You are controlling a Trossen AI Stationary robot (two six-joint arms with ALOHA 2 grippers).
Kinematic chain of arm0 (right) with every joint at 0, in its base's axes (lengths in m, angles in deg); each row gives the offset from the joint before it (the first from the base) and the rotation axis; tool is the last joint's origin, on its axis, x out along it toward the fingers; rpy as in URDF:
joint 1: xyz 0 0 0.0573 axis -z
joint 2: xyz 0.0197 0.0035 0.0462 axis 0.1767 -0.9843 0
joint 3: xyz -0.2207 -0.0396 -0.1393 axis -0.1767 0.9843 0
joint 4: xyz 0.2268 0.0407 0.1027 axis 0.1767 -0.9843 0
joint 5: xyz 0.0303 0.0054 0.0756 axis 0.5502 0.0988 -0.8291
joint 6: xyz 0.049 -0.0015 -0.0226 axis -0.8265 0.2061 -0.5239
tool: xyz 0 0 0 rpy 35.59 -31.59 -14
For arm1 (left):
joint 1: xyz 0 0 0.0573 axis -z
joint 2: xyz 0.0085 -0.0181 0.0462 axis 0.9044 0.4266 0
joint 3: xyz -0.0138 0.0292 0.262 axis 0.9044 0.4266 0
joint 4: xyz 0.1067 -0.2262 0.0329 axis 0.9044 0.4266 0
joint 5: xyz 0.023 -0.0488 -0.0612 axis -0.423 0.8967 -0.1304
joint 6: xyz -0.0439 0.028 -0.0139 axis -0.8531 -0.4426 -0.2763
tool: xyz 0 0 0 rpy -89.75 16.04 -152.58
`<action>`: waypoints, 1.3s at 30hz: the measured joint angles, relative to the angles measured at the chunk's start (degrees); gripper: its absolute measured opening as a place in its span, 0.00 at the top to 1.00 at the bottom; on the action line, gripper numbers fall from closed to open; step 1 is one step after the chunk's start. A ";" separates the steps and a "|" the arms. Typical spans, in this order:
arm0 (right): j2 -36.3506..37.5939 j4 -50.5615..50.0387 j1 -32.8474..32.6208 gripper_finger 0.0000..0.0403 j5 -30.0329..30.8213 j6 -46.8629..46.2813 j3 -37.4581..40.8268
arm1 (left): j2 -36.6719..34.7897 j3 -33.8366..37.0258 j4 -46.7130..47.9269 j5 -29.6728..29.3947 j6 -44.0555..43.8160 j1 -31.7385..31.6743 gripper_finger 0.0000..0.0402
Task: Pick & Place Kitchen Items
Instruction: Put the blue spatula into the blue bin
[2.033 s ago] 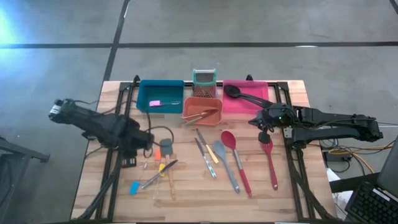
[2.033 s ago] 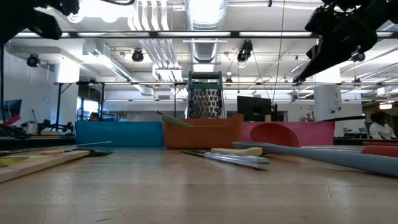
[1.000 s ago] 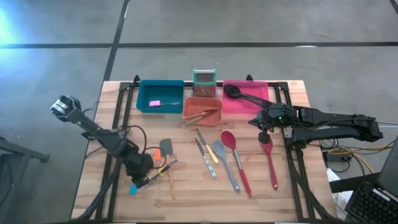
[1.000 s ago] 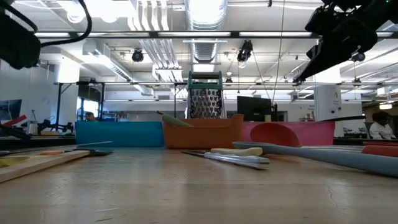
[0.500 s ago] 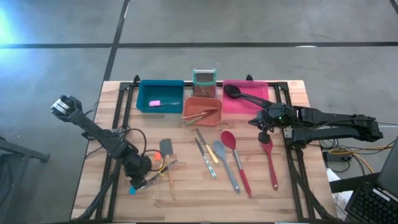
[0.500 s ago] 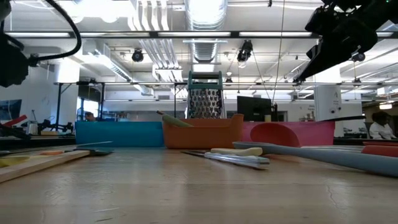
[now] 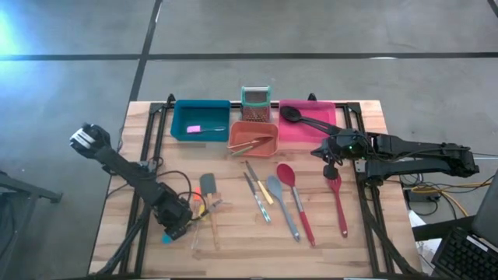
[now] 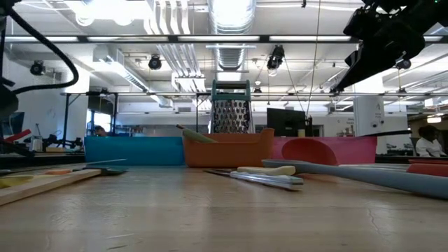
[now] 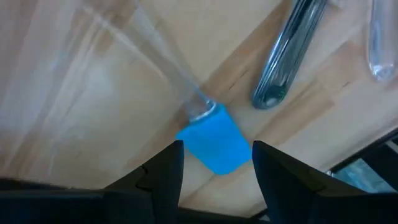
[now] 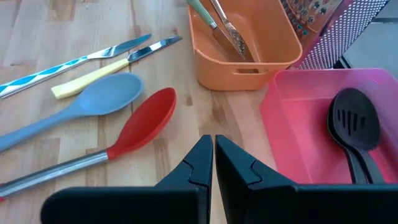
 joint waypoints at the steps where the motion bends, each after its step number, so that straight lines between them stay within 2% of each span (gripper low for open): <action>1: 0.00 0.01 0.01 0.97 -0.01 0.01 0.00 | 0.83 0.00 -0.66 0.00 0.22 0.12 0.51; 14: 0.02 0.00 0.02 0.97 0.00 0.01 0.00 | 11.00 -0.22 -1.29 1.44 0.71 0.84 0.51; 21: 0.02 0.01 0.00 0.97 -0.02 0.00 0.00 | 14.13 -0.50 -1.56 0.66 1.95 0.97 0.37; 24: 0.00 0.01 0.02 0.97 0.00 0.00 0.00 | 14.47 -0.50 -1.45 0.29 1.79 0.96 0.34; 33: 0.02 -0.01 0.00 0.97 -0.02 0.01 0.00 | 14.56 -0.50 0.18 0.04 -2.86 0.95 0.39; 39: 0.02 0.01 0.01 0.97 -0.01 0.01 0.00 | 14.74 -0.48 1.61 0.38 -5.81 0.96 0.50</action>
